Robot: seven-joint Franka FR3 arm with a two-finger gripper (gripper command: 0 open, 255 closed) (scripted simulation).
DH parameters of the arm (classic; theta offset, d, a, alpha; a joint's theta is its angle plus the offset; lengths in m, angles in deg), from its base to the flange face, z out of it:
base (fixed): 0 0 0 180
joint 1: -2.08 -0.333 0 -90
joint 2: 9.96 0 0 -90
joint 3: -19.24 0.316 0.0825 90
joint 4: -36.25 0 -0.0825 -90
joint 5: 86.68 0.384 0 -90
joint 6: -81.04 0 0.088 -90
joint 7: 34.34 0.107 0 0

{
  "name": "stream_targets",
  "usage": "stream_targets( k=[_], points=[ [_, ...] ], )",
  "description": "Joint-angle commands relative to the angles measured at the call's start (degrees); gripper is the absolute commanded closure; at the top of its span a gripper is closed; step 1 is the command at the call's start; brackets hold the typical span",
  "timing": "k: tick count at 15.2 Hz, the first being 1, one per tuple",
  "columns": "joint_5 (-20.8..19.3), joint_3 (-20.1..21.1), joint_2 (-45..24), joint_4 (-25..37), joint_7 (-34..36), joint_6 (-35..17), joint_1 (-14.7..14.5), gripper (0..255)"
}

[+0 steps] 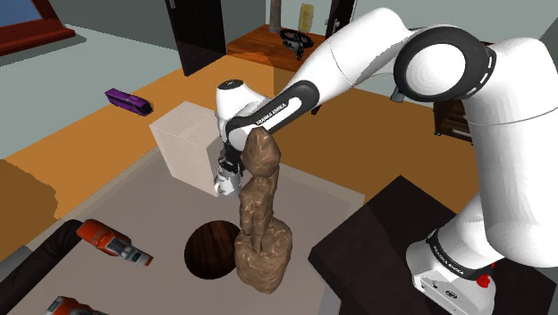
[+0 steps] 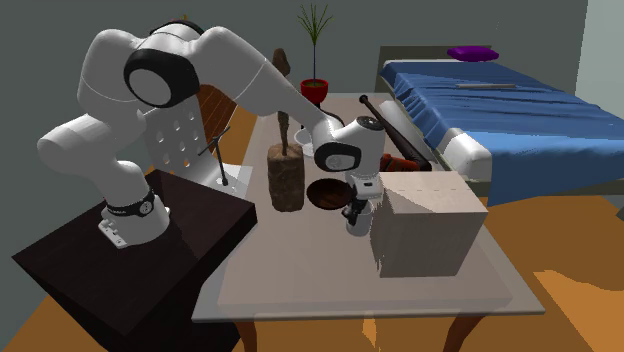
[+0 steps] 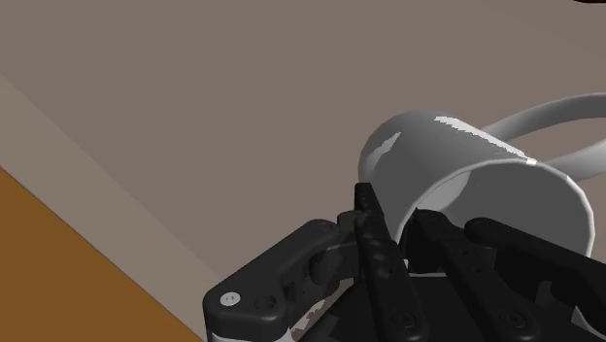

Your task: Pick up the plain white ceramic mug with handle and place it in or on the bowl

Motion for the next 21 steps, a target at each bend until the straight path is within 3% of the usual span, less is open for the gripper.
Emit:
stream_targets(
  k=[1, 11, 21],
  points=[
    [0.3, 0.2, 0.9, 0.0, -0.1, 1.0, 0.1, 255],
    [1.7, 1.4, 5.9, 0.2, -0.7, 6.0, 0.9, 255],
    [2.0, 4.5, 12.5, -9.2, 10.5, 2.9, -6.4, 255]
  ],
)
